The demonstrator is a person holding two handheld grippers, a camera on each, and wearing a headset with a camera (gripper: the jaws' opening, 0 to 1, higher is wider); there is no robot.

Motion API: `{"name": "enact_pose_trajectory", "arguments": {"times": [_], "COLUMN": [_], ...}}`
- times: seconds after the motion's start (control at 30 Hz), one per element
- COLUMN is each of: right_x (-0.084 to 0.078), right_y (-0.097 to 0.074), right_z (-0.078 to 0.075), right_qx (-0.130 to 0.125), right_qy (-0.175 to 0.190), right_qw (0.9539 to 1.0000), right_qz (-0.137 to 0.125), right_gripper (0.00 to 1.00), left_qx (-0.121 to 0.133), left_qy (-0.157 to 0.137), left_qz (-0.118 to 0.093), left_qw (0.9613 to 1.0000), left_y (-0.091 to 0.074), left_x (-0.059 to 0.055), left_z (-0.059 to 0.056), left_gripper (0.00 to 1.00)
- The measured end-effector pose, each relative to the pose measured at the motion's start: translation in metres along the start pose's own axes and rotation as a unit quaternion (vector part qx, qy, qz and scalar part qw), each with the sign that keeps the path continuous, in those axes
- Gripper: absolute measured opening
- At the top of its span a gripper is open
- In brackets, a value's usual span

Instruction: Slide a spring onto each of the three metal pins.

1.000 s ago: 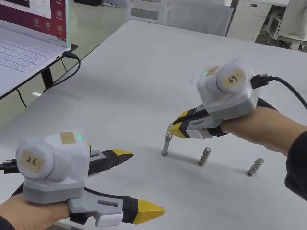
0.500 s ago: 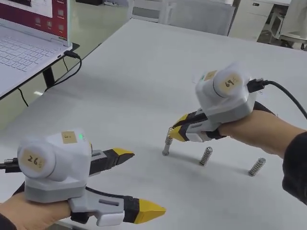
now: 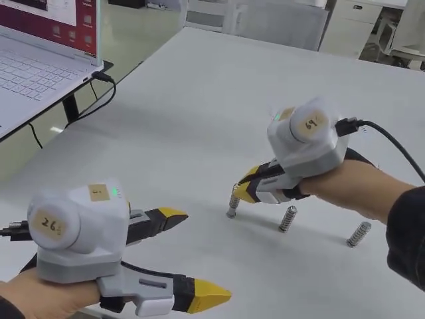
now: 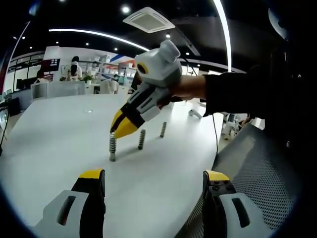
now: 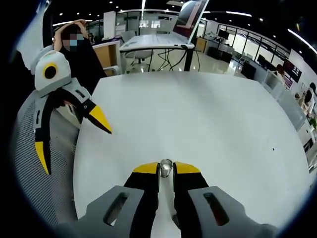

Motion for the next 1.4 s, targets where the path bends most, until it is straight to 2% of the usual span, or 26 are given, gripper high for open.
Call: {"name": "enact_pose_trajectory", "arguments": {"times": [0.93, 1.4], "right_x": [-0.015, -0.015], "right_y": [0.015, 0.016], "right_z": [-0.002, -0.002], "right_qx": [0.001, 0.002], "right_qy": [0.001, 0.004], "right_qw": [0.9998, 0.9998], "right_qz": [0.021, 0.019], "right_gripper": [0.09, 0.09], "left_qx": [0.000, -0.001], "left_qy": [-0.002, -0.002], "left_qz": [0.001, 0.003], "left_qw": [1.0000, 1.0000], "left_y": [0.000, 0.000], "left_x": [-0.001, -0.001], "left_z": [-0.001, -0.001], "left_gripper": [0.77, 0.77]}}
Point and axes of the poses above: the centre of the closed fingertips' face, and the gripper's own axes: y roughly forward along the fingers, z roughly to its left, x roughly out of its top, the point moved 3 cm from there along -y, roughly backward along the fingers, and after that the axes turned 15 degrees about y, right-handed, at the moved point
